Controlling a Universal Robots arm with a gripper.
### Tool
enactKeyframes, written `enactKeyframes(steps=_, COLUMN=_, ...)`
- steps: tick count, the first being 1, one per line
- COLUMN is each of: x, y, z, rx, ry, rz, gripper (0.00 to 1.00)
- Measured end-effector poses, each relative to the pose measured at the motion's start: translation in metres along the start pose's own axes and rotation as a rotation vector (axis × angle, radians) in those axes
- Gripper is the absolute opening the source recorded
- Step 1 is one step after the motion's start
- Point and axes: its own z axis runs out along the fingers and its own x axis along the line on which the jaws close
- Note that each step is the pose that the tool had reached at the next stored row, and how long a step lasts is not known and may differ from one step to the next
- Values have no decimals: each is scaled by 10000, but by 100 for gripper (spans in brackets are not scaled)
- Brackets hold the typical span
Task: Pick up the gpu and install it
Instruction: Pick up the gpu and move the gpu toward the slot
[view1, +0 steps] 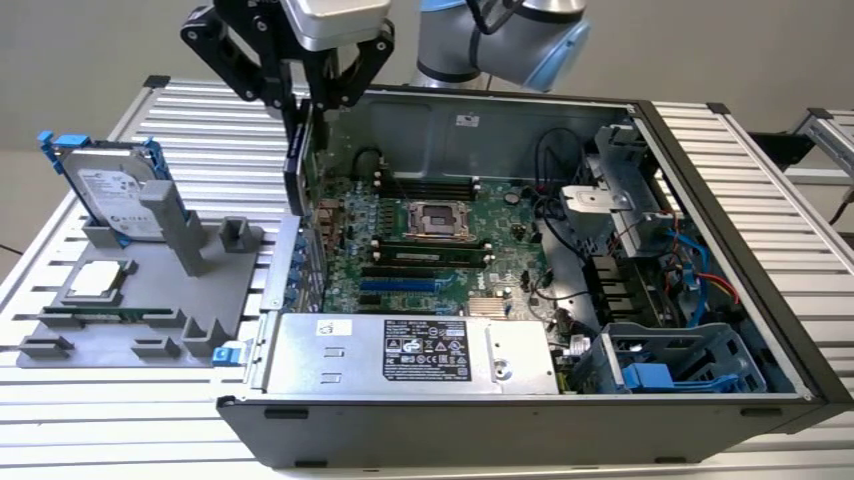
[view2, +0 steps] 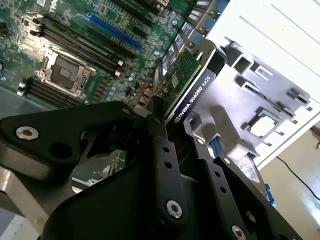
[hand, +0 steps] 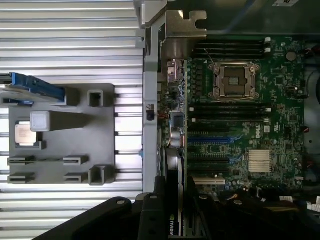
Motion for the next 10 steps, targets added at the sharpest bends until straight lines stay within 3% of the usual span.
enactKeyframes(steps=10, x=-181, y=5, z=2, rx=0, ry=2, rz=0, gripper=0)
